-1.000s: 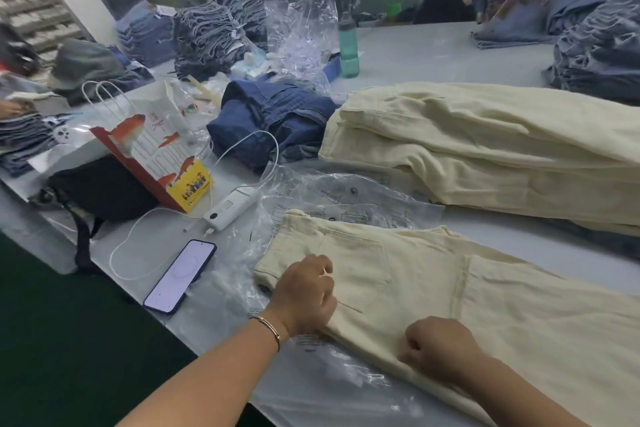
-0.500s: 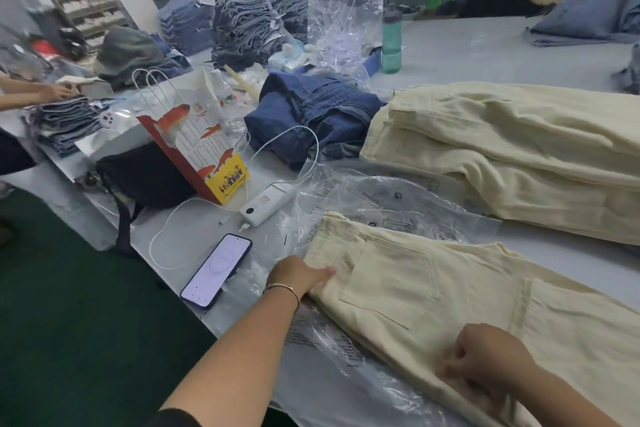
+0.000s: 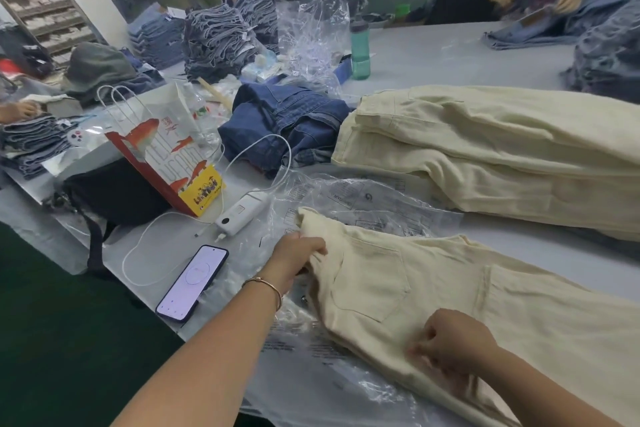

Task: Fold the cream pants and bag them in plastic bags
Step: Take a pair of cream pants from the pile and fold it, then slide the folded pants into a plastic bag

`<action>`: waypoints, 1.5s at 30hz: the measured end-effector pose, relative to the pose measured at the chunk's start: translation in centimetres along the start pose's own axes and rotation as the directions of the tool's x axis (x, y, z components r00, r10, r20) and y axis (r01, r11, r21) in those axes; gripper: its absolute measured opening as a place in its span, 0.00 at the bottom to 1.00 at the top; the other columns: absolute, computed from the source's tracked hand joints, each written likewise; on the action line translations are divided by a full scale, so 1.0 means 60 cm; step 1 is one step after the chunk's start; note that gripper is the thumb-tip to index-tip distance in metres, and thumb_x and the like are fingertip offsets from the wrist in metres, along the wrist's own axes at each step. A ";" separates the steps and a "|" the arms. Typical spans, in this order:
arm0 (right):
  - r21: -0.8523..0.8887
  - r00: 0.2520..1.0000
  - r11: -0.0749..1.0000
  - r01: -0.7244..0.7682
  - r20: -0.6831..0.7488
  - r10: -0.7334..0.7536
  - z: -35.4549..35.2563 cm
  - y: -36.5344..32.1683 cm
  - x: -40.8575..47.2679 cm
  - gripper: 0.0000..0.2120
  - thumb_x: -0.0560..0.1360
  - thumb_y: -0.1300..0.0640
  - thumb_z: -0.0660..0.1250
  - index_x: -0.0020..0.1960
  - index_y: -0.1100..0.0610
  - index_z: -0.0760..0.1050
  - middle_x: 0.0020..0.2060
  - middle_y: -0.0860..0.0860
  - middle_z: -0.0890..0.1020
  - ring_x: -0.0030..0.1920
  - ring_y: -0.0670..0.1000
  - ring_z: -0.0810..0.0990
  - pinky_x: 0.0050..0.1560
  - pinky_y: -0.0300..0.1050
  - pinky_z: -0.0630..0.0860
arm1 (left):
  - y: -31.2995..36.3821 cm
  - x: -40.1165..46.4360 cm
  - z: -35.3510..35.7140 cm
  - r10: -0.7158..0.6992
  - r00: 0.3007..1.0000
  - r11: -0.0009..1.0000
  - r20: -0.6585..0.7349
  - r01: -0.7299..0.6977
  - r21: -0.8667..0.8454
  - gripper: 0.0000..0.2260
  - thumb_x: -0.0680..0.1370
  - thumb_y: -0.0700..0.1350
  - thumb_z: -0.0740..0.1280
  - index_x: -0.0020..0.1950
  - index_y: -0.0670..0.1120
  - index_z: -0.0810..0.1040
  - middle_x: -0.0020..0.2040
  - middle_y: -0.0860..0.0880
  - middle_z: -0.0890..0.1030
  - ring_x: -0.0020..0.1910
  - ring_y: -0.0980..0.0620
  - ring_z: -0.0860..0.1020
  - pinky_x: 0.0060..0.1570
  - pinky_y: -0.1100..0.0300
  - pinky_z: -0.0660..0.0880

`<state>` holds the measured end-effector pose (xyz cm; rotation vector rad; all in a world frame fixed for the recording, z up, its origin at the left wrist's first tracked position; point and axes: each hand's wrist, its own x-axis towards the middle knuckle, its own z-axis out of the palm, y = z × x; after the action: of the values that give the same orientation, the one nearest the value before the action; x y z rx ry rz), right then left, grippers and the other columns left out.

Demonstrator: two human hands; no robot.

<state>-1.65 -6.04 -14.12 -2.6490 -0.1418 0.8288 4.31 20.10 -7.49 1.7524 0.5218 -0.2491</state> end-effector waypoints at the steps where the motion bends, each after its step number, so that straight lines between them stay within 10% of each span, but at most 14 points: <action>1: 0.151 1.000 0.988 0.029 -0.003 -0.028 -0.009 -0.002 -0.008 0.19 0.72 0.40 0.69 0.30 0.53 0.76 0.26 0.48 0.81 0.27 0.45 0.79 0.29 0.36 0.71 | 0.020 -0.022 0.020 0.064 0.997 0.998 0.044 -0.064 -0.018 0.04 0.67 0.36 0.69 0.37 0.42 0.76 0.30 0.47 0.77 0.30 0.50 0.75 0.31 0.62 0.71; 4: 0.730 0.983 0.663 0.162 -0.180 -0.042 -0.066 -0.002 -0.048 0.17 0.74 0.43 0.66 0.51 0.58 0.75 0.42 0.55 0.85 0.39 0.50 0.83 0.42 0.45 0.77 | 0.072 -0.093 0.098 0.262 0.953 0.961 0.152 -0.273 0.053 0.08 0.61 0.43 0.70 0.38 0.44 0.78 0.32 0.50 0.79 0.33 0.53 0.77 0.32 0.63 0.73; 7: 0.949 0.968 0.195 0.248 -0.236 -0.084 -0.140 0.031 -0.112 0.27 0.69 0.35 0.65 0.61 0.50 0.71 0.51 0.56 0.83 0.50 0.57 0.83 0.46 0.53 0.81 | 0.099 -0.173 0.196 0.456 0.841 0.807 0.292 -0.529 0.263 0.07 0.61 0.49 0.69 0.37 0.51 0.77 0.32 0.56 0.78 0.31 0.61 0.75 0.29 0.71 0.70; 12: 0.888 0.913 0.342 0.308 -0.377 0.157 -0.179 0.128 -0.198 0.09 0.72 0.57 0.70 0.50 0.59 0.79 0.42 0.58 0.84 0.42 0.57 0.84 0.41 0.52 0.81 | 0.076 -0.274 0.361 0.438 0.533 0.582 0.724 -0.782 0.223 0.11 0.68 0.54 0.70 0.46 0.51 0.76 0.39 0.56 0.78 0.38 0.63 0.76 0.38 0.69 0.72; 15: 0.910 0.866 0.284 0.302 -0.387 0.318 -0.170 0.224 -0.234 0.12 0.72 0.71 0.64 0.46 0.57 0.79 0.40 0.56 0.85 0.42 0.56 0.84 0.42 0.52 0.82 | 0.060 -0.286 0.418 0.481 0.446 0.531 0.755 -0.833 0.154 0.09 0.73 0.53 0.69 0.49 0.49 0.79 0.46 0.53 0.79 0.45 0.58 0.77 0.44 0.68 0.71; 22: 0.982 0.873 0.050 0.181 -0.184 0.452 -0.108 0.446 -0.290 0.10 0.74 0.68 0.67 0.54 0.61 0.78 0.46 0.60 0.85 0.45 0.61 0.84 0.44 0.55 0.81 | 0.017 -0.219 0.479 0.520 0.703 0.442 0.485 -0.707 0.552 0.05 0.77 0.51 0.66 0.49 0.51 0.77 0.50 0.55 0.75 0.54 0.55 0.72 0.54 0.58 0.71; 25: 0.977 0.790 0.200 0.076 -0.181 0.586 -0.072 0.493 -0.288 0.10 0.72 0.68 0.68 0.52 0.60 0.79 0.46 0.59 0.84 0.46 0.60 0.83 0.51 0.59 0.79 | -0.024 -0.197 0.486 0.417 0.814 0.338 0.404 -0.552 0.762 0.16 0.77 0.58 0.63 0.60 0.52 0.72 0.59 0.53 0.71 0.62 0.51 0.67 0.55 0.56 0.71; 29: 0.691 0.649 0.654 -0.308 -0.351 0.676 -0.070 0.489 -0.272 0.16 0.67 0.47 0.72 0.49 0.53 0.72 0.45 0.48 0.78 0.47 0.53 0.78 0.41 0.47 0.74 | -0.068 -0.180 0.478 0.334 0.911 0.359 0.242 -0.360 0.861 0.28 0.75 0.63 0.64 0.68 0.47 0.64 0.64 0.47 0.68 0.65 0.46 0.67 0.57 0.52 0.72; 32: 0.710 0.640 0.597 -0.374 -0.269 0.720 -0.079 0.488 -0.270 0.29 0.64 0.44 0.76 0.55 0.55 0.65 0.49 0.50 0.75 0.49 0.55 0.77 0.39 0.46 0.71 | -0.080 -0.163 0.458 0.217 0.973 0.587 0.082 -0.197 0.785 0.33 0.73 0.62 0.67 0.68 0.43 0.63 0.64 0.43 0.70 0.63 0.41 0.70 0.58 0.50 0.72; 35: 0.801 0.703 0.537 -0.264 -0.221 0.676 -0.078 0.495 -0.266 0.26 0.64 0.52 0.77 0.55 0.59 0.69 0.47 0.52 0.78 0.46 0.55 0.78 0.41 0.48 0.75 | -0.084 -0.150 0.444 0.056 0.993 0.738 0.108 -0.114 0.666 0.29 0.71 0.60 0.72 0.61 0.42 0.68 0.57 0.44 0.77 0.54 0.44 0.76 0.51 0.54 0.74; 41: 0.975 0.741 0.197 -0.102 -0.058 0.669 -0.082 0.530 -0.299 0.18 0.63 0.71 0.73 0.52 0.64 0.77 0.45 0.61 0.82 0.44 0.62 0.81 0.50 0.59 0.80 | -0.075 -0.166 0.444 0.253 0.936 0.720 0.242 -0.350 0.599 0.17 0.74 0.58 0.68 0.46 0.48 0.66 0.44 0.53 0.77 0.43 0.52 0.77 0.41 0.56 0.72; 45: 0.687 0.634 0.617 -0.383 -0.291 0.717 -0.070 0.516 -0.308 0.29 0.70 0.51 0.72 0.64 0.60 0.65 0.58 0.60 0.74 0.57 0.61 0.73 0.57 0.56 0.74 | -0.096 -0.186 0.438 0.298 0.919 0.499 0.259 -0.381 0.779 0.15 0.77 0.59 0.62 0.52 0.49 0.66 0.45 0.53 0.76 0.45 0.49 0.77 0.40 0.57 0.69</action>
<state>-14.82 -39.84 -12.48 -2.1904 1.0268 0.1527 -5.32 -6.56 -14.13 2.7102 -0.0852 -0.3142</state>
